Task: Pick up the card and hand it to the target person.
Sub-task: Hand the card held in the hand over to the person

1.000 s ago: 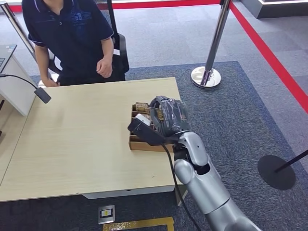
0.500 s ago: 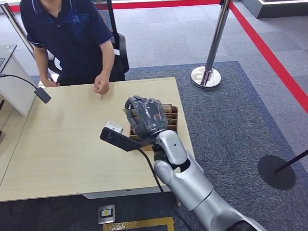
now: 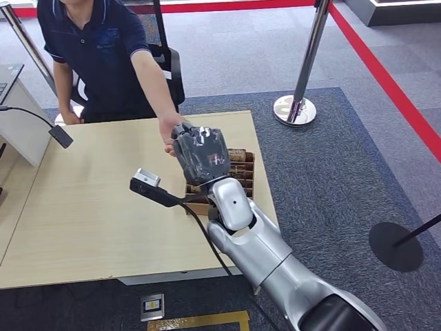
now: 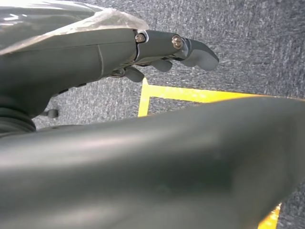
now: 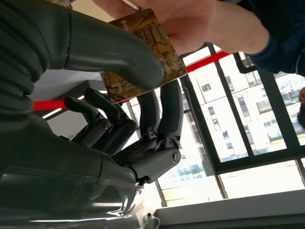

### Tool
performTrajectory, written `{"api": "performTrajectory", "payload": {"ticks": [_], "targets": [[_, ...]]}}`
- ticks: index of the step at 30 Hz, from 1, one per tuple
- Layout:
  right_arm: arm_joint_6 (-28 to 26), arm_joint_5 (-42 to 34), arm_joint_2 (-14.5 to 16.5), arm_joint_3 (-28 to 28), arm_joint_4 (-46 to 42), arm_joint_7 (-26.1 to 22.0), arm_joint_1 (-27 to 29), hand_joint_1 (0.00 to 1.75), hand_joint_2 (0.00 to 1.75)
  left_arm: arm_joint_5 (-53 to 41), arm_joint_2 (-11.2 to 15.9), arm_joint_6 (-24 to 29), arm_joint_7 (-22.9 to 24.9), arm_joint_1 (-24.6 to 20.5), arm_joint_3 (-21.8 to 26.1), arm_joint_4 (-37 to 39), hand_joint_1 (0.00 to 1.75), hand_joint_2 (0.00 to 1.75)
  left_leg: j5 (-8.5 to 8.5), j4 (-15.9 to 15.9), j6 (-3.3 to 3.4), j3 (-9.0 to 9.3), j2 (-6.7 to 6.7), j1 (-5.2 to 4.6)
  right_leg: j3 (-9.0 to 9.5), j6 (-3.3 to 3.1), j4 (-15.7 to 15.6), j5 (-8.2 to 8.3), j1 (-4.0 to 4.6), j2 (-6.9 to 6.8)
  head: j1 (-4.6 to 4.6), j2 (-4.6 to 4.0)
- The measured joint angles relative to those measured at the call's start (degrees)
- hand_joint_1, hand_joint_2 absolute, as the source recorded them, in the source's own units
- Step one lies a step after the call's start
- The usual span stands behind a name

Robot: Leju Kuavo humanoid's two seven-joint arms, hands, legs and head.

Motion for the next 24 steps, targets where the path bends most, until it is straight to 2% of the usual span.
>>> {"api": "performTrajectory", "payload": {"ticks": [7, 10, 11, 13, 14, 15, 17, 20, 24], "targets": [[-0.1, -3.1, 1.5, -0.1, 4.4, -2.3, -0.7, 1.75, 1.75, 0.1, -0.1, 0.1, 0.0, 0.0, -0.1, 0.0, 0.00, 0.00, 0.02, 0.0, -0.02, -0.01, 0.00, 0.00, -0.02, 0.00, 0.0, 0.00, 0.00, 0.00, 0.00, 0.00], [0.0, -3.8, 2.0, -0.2, 6.0, -2.9, -0.9, 1.61, 1.75, 0.2, -0.1, 0.2, 0.0, 0.0, -0.1, 0.0, 0.00, 0.00, 0.02, 0.0, -0.03, -0.02, 0.00, 0.00, -0.03, -0.01, 0.0, 0.00, 0.00, 0.00, 0.00, 0.00], [0.0, -4.1, 2.1, -0.2, 6.5, -3.1, -1.0, 1.47, 1.75, 0.2, -0.1, 0.2, 0.0, 0.0, -0.1, 0.0, 0.00, 0.00, 0.02, 0.0, -0.03, -0.02, 0.00, 0.00, -0.03, -0.01, 0.0, 0.00, 0.00, 0.00, -0.01, 0.00], [0.0, -4.5, 2.4, -0.2, 7.5, -3.4, -1.2, 0.93, 1.75, 0.3, -0.1, 0.1, 0.0, 0.0, -0.1, 0.0, 0.00, 0.00, 0.02, 0.0, -0.03, -0.03, 0.00, 0.00, -0.04, -0.01, 0.0, 0.00, 0.00, 0.00, -0.01, 0.00], [0.1, -4.8, 2.6, -0.2, 8.0, -3.5, -1.3, 0.55, 1.75, 0.3, -0.1, 0.1, 0.0, 0.0, -0.1, 0.0, 0.00, 0.00, 0.02, 0.0, -0.03, -0.03, 0.00, 0.00, -0.04, -0.01, 0.0, 0.00, 0.00, 0.00, -0.01, 0.00], [0.1, -5.1, 2.7, -0.2, 8.5, -3.6, -1.4, 0.25, 1.75, 0.3, -0.1, 0.2, 0.0, 0.0, -0.1, 0.0, 0.00, 0.00, 0.02, 0.0, -0.03, -0.03, 0.00, 0.00, -0.04, -0.01, 0.0, 0.00, 0.00, 0.00, 0.00, 0.00], [0.2, -5.6, 2.9, -0.2, 9.3, -3.9, -1.5, 0.00, 1.75, 0.2, -0.1, 0.2, 0.1, 0.0, -0.1, 0.0, 0.00, 0.00, 0.02, 0.0, -0.03, -0.04, 0.00, 0.00, -0.05, -0.01, 0.0, 0.00, 0.00, 0.00, 0.00, 0.00], [0.2, -6.0, 3.1, -0.2, 10.1, -4.3, -1.5, 0.00, 1.75, 0.3, -0.1, 0.3, 0.1, 0.0, -0.1, 0.0, 0.00, 0.00, 0.02, 0.0, -0.03, -0.04, 0.00, 0.00, -0.05, -0.01, 0.0, 0.00, 0.00, 0.00, 0.00, 0.00], [-0.4, -6.2, 3.4, -0.2, 11.2, -4.7, -1.5, 0.00, 0.00, 0.3, -0.1, 0.3, 0.1, 0.0, -0.1, 0.0, 0.00, 0.00, 0.03, 0.0, -0.04, -0.03, 0.00, 0.00, -0.05, -0.01, 0.0, 0.01, 0.00, 0.00, 0.00, 0.00]]}}
